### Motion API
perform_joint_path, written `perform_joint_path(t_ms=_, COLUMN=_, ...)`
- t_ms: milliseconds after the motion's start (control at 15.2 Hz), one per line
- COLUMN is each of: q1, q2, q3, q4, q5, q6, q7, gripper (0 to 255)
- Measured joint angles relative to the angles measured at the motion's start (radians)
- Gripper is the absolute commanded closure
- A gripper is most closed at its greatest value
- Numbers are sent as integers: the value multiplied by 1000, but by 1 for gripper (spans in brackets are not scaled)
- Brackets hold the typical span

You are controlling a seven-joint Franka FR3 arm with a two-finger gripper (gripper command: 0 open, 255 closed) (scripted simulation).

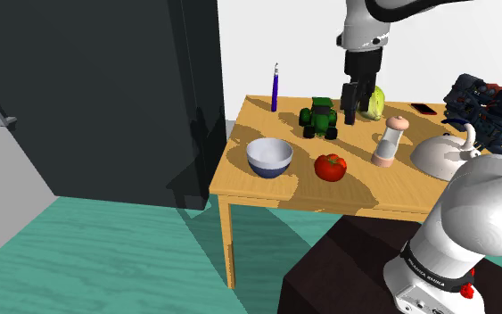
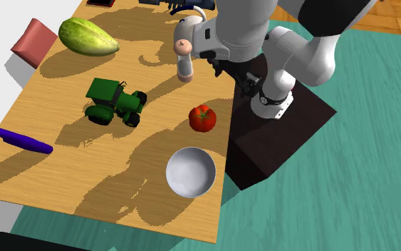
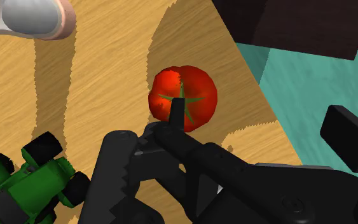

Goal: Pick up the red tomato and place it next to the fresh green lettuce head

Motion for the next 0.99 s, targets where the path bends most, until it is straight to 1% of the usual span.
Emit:
perform_joint_path(t_ms=66, q1=0, q2=0, q3=0, q4=0, q5=0, q6=0, q7=0, gripper=0)
perform_joint_path(t_ms=132, q1=-1, q2=15, q3=17, q4=-5, q5=-8, q6=12, q7=20, gripper=0)
perform_joint_path(t_ms=462, q1=-15, q2=173, q3=179, q4=-22, q5=-82, q6=80, q7=241, gripper=0)
perform_joint_path(t_ms=528, q1=-22, q2=227, q3=213, q4=-13, q5=-104, q6=96, q7=295, gripper=0)
perform_joint_path(t_ms=792, q1=-54, q2=436, q3=318, q4=14, q5=-217, q6=129, q7=510, gripper=0)
perform_joint_path(t_ms=990, q1=-72, q2=617, q3=369, q4=64, q5=-320, q6=113, q7=681, gripper=0)
